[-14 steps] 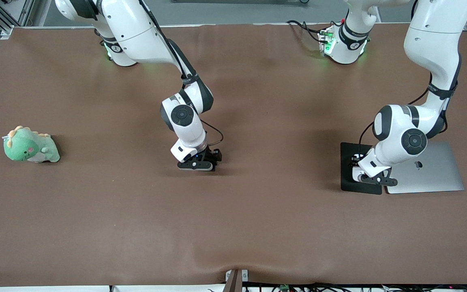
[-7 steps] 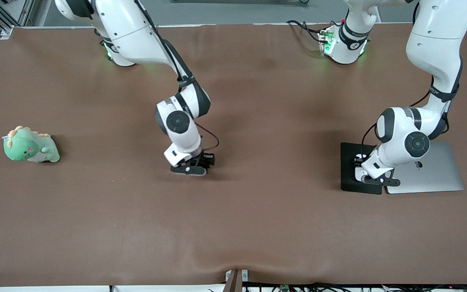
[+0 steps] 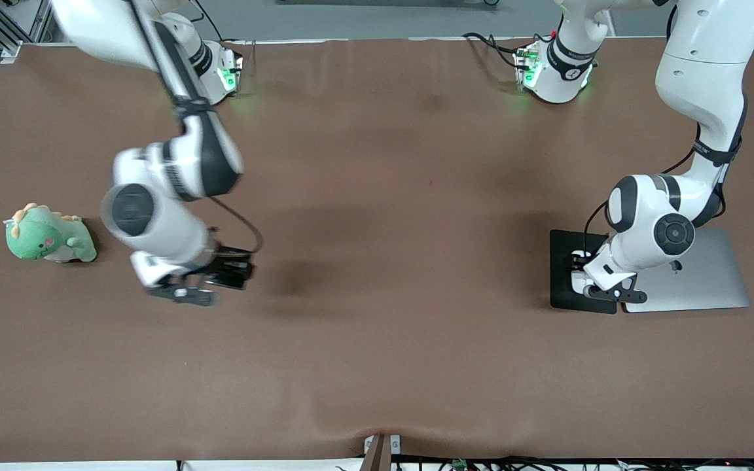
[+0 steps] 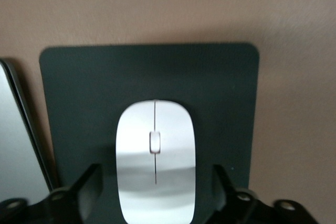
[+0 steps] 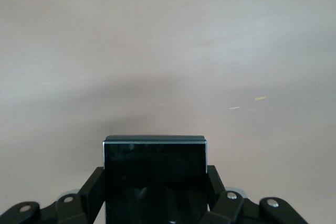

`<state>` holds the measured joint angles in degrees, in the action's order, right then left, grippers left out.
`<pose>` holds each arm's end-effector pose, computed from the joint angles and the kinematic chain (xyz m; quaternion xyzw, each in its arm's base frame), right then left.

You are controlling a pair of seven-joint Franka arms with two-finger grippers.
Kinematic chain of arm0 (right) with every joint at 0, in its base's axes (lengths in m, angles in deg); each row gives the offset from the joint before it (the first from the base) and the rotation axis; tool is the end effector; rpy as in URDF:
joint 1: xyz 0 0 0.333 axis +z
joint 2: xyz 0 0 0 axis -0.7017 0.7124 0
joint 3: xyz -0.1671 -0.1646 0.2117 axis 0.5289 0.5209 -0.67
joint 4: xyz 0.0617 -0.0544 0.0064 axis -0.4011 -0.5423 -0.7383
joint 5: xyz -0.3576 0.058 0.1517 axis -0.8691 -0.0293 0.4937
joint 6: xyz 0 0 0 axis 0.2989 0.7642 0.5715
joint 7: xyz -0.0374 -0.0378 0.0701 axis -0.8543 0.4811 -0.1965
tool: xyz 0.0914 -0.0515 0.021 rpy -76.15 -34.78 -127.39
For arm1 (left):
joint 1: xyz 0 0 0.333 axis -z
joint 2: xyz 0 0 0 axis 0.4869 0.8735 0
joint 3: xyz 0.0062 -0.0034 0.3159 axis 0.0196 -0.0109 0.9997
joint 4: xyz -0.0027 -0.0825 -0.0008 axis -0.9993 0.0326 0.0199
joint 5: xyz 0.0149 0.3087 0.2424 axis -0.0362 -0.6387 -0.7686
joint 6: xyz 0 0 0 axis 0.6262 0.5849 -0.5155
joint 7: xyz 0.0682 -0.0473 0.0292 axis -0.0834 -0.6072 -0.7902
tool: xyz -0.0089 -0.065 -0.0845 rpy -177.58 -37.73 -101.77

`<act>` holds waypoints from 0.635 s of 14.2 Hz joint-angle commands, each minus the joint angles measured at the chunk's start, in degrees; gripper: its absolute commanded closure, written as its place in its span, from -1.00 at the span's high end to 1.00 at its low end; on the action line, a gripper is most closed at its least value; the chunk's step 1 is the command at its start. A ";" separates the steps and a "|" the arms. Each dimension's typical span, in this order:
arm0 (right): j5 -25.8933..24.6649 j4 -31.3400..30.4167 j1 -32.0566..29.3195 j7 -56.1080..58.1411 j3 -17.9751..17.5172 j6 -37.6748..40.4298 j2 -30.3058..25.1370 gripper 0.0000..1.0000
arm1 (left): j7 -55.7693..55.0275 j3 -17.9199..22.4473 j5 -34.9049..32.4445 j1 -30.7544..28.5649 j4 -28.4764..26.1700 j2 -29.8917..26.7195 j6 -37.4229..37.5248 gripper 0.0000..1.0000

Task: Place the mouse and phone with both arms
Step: 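Carry the black phone with the right gripper toward the green plush toy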

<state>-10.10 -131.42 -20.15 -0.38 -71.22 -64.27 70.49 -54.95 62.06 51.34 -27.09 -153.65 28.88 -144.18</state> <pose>0.6404 0.1548 0.3825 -0.9962 0.0843 0.0192 0.0068 0.6071 -0.0287 0.1943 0.9969 -0.0743 -0.0241 0.0005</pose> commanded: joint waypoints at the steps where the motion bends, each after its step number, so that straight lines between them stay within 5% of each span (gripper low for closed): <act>1: -1.28 -2.28 -7.78 9.98 -1.25 4.80 -4.53 -1.00 | -0.24 -0.55 0.13 0.06 1.77 -1.67 0.34 1.00; 6: -1.99 -6.40 -17.73 24.59 -1.25 5.08 -6.30 -1.00 | -4.19 -2.57 0.22 -0.02 1.86 -10.28 0.52 1.00; 9: -4.35 -15.51 -18.09 24.77 -1.25 -2.44 -9.19 -1.00 | -6.05 -4.06 0.22 -0.02 2.21 -13.72 0.78 1.00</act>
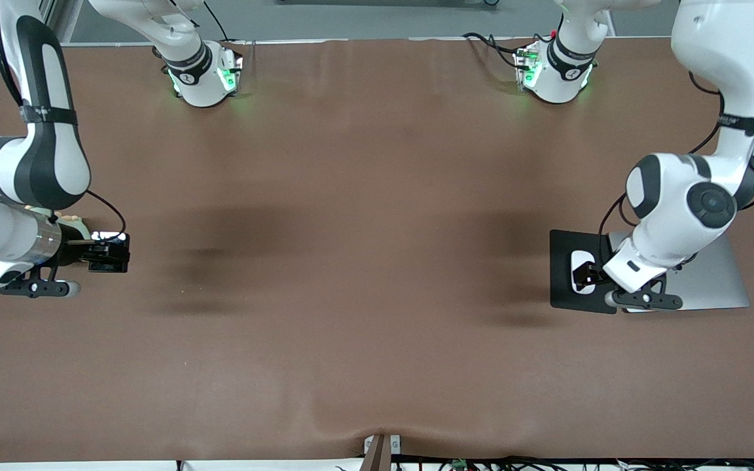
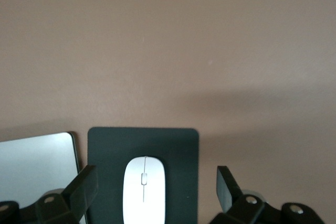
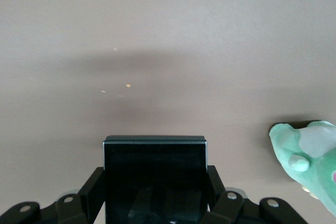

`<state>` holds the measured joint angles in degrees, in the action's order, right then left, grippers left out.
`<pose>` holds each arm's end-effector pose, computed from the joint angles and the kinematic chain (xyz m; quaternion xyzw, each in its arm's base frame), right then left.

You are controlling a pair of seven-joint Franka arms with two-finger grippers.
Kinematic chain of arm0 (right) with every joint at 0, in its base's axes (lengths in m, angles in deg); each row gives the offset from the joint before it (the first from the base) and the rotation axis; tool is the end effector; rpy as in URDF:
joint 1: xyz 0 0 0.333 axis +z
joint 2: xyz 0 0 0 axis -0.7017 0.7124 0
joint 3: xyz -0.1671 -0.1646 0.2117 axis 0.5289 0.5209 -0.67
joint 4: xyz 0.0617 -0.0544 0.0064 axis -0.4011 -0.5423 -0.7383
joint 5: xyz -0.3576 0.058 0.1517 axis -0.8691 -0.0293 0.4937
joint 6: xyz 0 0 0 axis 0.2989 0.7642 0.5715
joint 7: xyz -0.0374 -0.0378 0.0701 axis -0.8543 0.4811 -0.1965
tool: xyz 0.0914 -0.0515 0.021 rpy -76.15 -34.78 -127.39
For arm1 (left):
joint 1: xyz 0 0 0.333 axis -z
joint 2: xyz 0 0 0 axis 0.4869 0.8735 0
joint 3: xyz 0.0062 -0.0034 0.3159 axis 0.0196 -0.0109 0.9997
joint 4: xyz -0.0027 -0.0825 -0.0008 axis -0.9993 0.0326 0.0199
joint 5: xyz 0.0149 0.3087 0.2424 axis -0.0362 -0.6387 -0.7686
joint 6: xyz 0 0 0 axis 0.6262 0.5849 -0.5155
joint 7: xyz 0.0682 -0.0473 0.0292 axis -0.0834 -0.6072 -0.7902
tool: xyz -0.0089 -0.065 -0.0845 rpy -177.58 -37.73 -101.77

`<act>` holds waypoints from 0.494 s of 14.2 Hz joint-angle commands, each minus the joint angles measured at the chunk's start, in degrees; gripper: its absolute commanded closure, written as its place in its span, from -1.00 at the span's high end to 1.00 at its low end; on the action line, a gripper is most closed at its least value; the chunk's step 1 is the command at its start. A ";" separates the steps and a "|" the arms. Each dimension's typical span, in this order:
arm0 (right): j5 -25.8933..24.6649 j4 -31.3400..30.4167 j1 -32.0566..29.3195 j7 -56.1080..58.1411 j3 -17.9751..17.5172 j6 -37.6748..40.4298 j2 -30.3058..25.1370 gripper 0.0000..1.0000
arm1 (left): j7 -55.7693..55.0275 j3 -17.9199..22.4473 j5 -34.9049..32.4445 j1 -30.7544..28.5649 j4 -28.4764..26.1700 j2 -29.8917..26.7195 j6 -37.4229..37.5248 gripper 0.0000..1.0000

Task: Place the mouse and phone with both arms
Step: 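Carry the black phone with the right gripper toward the green plush toy, then open the left gripper and raise it while the right gripper lowers the phone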

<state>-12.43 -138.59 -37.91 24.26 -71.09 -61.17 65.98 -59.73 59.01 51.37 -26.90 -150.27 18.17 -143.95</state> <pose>0.6187 -0.0529 0.3709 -0.9975 0.0210 0.0675 0.0081 0.6360 -0.0639 0.3360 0.9936 -0.0579 0.0965 0.0118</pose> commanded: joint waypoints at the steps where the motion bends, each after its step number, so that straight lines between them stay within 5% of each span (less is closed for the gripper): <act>1: -2.55 -12.99 -0.24 0.13 -1.38 -10.45 -5.64 -1.00 | -1.44 -1.11 0.18 -0.22 -0.56 -3.89 1.85 1.00; 7: -3.26 -28.85 -5.24 6.71 -1.47 -34.03 -3.90 -1.00 | -7.50 -4.18 0.18 -0.13 13.57 -5.66 20.56 1.00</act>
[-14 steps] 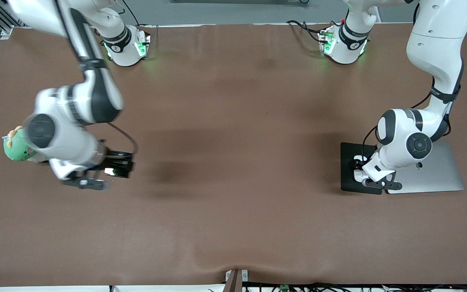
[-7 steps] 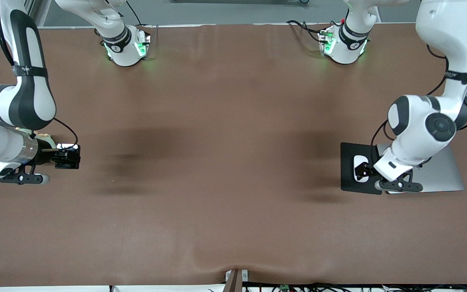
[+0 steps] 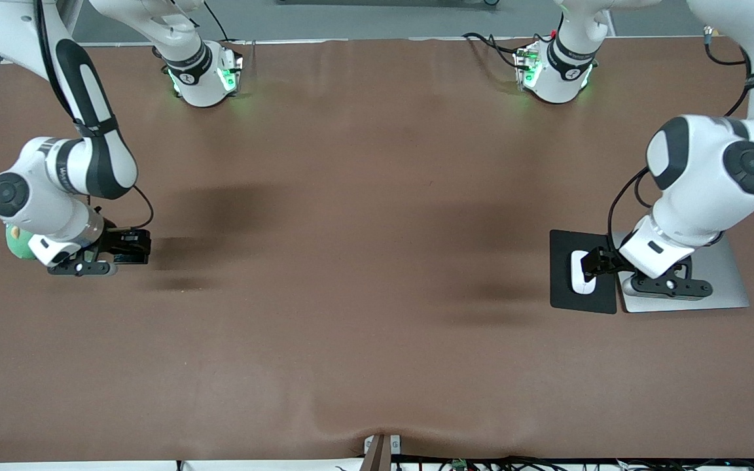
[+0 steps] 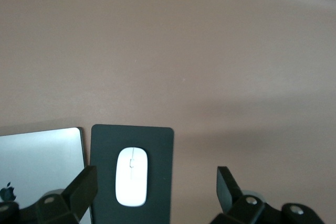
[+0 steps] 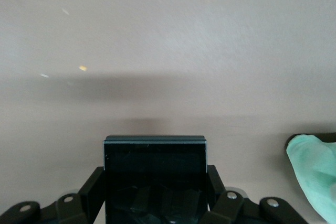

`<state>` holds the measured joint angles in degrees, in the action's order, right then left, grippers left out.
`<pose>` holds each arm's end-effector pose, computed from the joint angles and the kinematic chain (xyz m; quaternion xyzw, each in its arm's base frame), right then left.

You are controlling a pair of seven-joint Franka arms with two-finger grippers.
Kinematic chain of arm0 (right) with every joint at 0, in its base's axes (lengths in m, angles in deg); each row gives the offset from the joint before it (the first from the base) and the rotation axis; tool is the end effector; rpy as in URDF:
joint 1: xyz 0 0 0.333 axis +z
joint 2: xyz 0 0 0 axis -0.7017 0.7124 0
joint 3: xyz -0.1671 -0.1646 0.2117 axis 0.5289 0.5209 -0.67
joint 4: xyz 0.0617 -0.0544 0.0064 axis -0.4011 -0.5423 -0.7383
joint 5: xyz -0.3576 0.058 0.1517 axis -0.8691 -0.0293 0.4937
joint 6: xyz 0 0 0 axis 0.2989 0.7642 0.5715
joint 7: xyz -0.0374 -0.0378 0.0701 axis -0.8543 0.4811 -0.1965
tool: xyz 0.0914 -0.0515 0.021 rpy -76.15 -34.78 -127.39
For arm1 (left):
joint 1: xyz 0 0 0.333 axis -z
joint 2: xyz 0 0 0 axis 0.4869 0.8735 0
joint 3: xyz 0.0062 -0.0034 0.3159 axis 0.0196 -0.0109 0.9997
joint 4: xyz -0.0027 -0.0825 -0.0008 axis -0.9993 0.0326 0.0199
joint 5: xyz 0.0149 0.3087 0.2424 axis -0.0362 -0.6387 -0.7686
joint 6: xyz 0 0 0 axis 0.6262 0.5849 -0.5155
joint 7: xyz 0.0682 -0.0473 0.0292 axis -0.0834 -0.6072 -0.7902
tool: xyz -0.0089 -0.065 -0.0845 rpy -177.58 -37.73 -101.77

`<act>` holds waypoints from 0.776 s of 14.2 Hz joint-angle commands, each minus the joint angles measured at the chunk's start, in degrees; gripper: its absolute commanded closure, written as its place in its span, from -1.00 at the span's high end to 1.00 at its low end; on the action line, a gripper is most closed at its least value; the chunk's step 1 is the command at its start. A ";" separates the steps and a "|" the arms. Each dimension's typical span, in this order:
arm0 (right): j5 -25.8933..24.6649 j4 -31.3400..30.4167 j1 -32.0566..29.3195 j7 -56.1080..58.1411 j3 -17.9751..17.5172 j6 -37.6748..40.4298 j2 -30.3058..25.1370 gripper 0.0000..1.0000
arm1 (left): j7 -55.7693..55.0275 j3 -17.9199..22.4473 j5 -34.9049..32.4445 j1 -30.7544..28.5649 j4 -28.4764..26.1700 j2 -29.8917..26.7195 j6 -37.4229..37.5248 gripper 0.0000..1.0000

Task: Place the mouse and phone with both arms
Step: 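Open the left gripper and raise it while the right gripper lowers the phone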

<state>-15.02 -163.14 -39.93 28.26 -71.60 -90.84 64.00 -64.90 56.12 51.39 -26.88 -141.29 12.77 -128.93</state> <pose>0.5454 -0.0746 0.2520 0.9998 0.0054 -0.0097 0.0177 0.6386 -0.0939 0.4438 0.9950 -0.0371 0.0901 0.0205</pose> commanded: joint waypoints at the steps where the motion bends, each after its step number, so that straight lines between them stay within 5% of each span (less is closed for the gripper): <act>1: -0.67 -4.66 -4.80 5.17 -1.12 -5.35 -1.39 -1.00 | -2.60 -2.42 0.16 -0.23 6.53 -0.87 8.70 1.00; 4: 0.20 -5.28 -6.66 6.95 -1.30 -6.67 -0.16 -1.00 | -2.60 -3.48 -0.01 -0.14 11.90 -2.01 17.75 1.00; 11: 1.70 -5.98 -7.89 7.04 -2.44 -10.63 2.39 -1.00 | -3.57 -5.42 0.34 -0.41 12.44 -11.50 28.24 1.00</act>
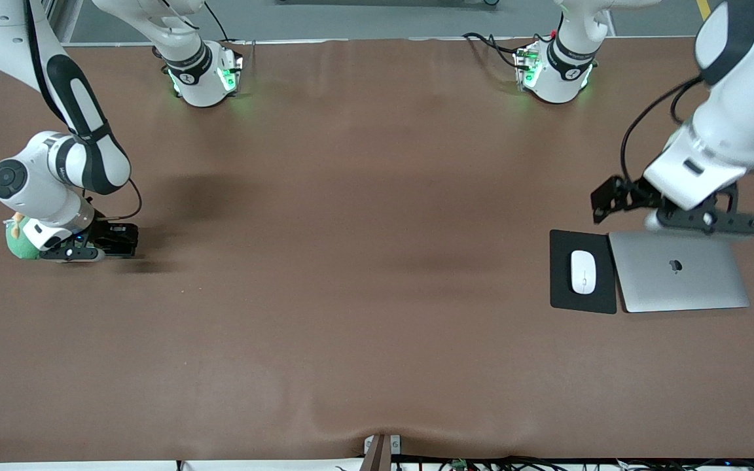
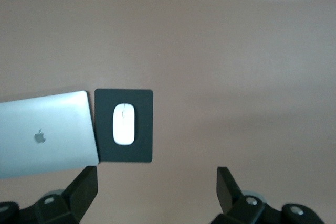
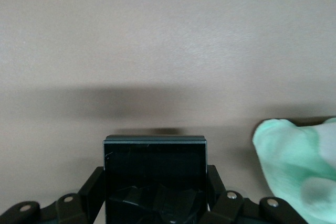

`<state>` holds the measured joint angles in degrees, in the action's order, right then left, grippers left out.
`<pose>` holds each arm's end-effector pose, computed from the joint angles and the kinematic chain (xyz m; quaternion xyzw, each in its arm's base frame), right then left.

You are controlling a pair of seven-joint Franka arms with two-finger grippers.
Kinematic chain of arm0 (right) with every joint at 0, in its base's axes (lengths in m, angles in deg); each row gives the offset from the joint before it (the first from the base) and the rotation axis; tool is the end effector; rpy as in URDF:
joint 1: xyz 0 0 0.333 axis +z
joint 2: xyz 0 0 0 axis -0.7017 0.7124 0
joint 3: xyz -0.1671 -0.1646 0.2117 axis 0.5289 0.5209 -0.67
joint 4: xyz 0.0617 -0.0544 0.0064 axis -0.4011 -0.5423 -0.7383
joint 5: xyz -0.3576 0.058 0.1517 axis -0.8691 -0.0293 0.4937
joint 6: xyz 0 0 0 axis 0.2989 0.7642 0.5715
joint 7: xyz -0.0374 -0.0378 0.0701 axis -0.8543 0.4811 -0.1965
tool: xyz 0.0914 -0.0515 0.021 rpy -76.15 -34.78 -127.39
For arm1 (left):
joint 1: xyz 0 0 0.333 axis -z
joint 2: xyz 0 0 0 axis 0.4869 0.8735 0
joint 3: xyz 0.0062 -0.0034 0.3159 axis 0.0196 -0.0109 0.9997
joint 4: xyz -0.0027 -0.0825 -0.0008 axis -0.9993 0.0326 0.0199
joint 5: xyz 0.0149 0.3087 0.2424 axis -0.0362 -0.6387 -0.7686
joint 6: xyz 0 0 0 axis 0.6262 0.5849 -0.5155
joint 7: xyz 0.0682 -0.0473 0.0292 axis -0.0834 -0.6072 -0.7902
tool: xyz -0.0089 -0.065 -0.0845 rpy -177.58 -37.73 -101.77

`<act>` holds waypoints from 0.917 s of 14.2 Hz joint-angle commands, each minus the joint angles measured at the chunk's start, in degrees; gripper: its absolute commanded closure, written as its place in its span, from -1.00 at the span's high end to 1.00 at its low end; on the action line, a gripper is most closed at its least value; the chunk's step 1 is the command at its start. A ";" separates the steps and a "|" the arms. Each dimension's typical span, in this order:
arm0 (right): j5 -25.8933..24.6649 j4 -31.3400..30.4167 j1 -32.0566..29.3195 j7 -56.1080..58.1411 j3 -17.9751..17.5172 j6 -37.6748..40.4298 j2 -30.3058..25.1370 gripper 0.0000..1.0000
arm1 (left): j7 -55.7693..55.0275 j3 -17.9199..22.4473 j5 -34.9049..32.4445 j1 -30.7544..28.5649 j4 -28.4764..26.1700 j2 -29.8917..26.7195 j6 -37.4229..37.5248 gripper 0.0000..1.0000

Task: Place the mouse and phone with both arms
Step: 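Open the left gripper and raise it while the right gripper lowers the phone, then open the right gripper beside the plush toy and withdraw it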

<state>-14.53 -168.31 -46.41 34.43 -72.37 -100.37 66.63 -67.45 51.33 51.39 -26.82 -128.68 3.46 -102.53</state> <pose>0.5138 -0.1267 0.2088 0.9997 0.0058 0.0027 0.0230 0.5789 -0.1354 0.6066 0.9969 -0.0577 0.0514 0.0131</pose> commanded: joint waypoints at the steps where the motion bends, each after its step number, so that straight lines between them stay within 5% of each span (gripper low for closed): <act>1: 1.21 -0.81 -1.14 0.86 -1.94 -1.18 0.11 -0.94 | -1.45 -0.54 1.21 -0.38 0.09 -2.80 2.02 1.00; 8: 1.30 -0.64 -2.02 0.86 -3.53 -1.44 0.90 -0.38 | -5.33 -1.86 2.01 -0.73 -2.19 -4.92 4.57 1.00; 13: 1.65 -0.63 -3.69 0.86 -3.62 -3.90 1.60 -0.20 | -5.06 -1.77 1.92 -0.82 -1.58 -4.74 4.66 1.00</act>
<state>-13.76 -168.34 -48.06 34.43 -74.59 -102.92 68.33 -72.41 49.91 52.65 -26.98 -130.11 -0.41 -98.34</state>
